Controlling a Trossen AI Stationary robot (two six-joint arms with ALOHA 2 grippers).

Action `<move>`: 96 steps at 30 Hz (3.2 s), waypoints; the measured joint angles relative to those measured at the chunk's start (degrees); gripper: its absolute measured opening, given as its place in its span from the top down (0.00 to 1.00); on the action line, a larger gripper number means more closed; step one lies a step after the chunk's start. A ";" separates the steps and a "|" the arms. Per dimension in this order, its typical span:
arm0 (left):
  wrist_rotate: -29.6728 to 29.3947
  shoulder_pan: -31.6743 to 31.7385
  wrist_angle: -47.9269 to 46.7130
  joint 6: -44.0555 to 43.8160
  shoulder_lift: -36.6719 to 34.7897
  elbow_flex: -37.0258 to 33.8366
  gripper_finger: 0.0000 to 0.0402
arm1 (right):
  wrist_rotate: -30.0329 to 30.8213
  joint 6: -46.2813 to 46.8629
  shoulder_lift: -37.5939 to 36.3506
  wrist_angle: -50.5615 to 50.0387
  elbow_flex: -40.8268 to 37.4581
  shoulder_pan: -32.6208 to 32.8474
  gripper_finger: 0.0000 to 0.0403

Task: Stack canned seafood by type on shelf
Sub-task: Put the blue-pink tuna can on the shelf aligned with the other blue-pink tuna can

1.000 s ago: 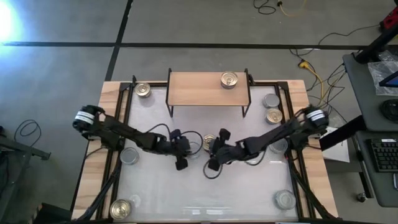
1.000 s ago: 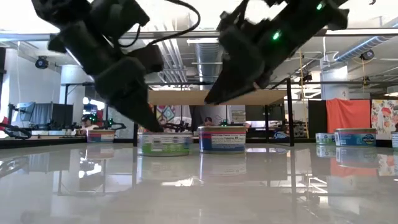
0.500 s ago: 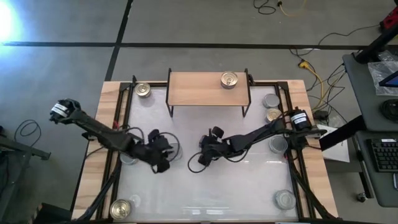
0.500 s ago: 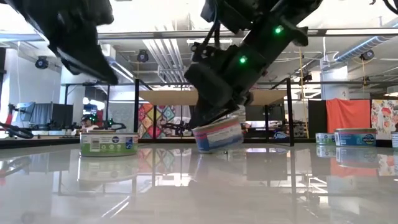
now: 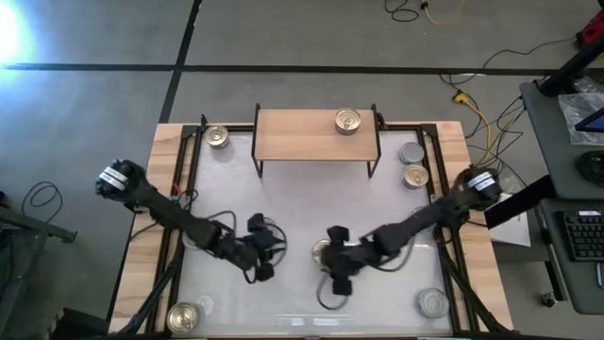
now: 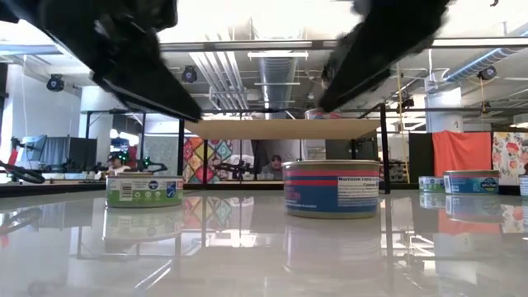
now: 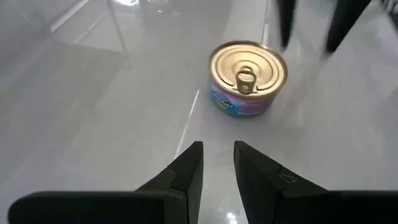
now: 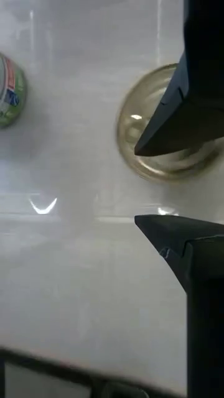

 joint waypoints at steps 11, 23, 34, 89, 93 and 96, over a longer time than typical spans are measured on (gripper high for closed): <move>6.96 10.17 -4.74 14.36 13.17 12.18 0.81 | 8.06 15.74 2.60 -10.50 -2.75 5.34 0.54; 18.95 10.02 1.84 13.92 16.90 12.47 0.81 | 17.18 7.52 3.79 -12.01 -3.75 -1.32 0.53; 11.33 2.28 -18.84 1.04 10.40 11.38 0.81 | 18.09 3.30 0.76 -13.09 -7.27 2.80 0.51; 24.62 13.36 -0.42 14.52 20.56 12.94 0.81 | 16.63 1.57 6.68 39.38 -22.18 0.02 0.04; 25.58 12.99 -4.11 14.46 18.75 12.93 0.81 | 15.82 1.42 5.88 36.66 -22.20 -0.41 0.05; 24.50 13.21 -6.25 14.44 18.20 12.88 0.81 | 11.66 3.01 4.77 33.17 -22.11 -1.23 0.05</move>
